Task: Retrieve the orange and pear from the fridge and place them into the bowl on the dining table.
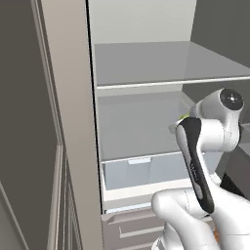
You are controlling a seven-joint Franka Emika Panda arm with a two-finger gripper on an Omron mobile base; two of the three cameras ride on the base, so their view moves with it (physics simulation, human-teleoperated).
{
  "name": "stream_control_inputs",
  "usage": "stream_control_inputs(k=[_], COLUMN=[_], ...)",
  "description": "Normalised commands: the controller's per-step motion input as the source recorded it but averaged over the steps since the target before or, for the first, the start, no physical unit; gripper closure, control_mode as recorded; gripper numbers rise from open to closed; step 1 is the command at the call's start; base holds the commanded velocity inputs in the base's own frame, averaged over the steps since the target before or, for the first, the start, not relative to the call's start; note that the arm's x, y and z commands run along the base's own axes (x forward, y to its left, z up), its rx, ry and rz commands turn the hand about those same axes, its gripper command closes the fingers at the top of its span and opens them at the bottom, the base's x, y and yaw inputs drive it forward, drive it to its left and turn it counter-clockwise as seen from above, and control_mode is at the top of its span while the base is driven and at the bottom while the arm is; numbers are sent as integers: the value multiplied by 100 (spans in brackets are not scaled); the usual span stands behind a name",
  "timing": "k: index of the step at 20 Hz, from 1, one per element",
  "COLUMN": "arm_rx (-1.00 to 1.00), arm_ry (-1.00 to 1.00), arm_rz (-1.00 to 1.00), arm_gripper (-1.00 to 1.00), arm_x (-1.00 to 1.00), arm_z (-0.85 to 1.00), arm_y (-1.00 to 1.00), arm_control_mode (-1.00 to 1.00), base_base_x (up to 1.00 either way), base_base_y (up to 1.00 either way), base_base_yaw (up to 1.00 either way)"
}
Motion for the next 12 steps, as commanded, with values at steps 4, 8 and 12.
stream_control_inputs(k=[4,8,12], arm_rx=[0,0,0], arm_ry=[-19,-24,-20], arm_rz=[1,1,1], arm_gripper=[100,100,100], arm_x=[-99,-96,-83], arm_z=[35,14,1], arm_y=[0,0,0], arm_control_mode=[-100,-100,-100], base_base_x=[0,0,0], base_base_y=[0,0,0], base_base_yaw=[0,0,0])
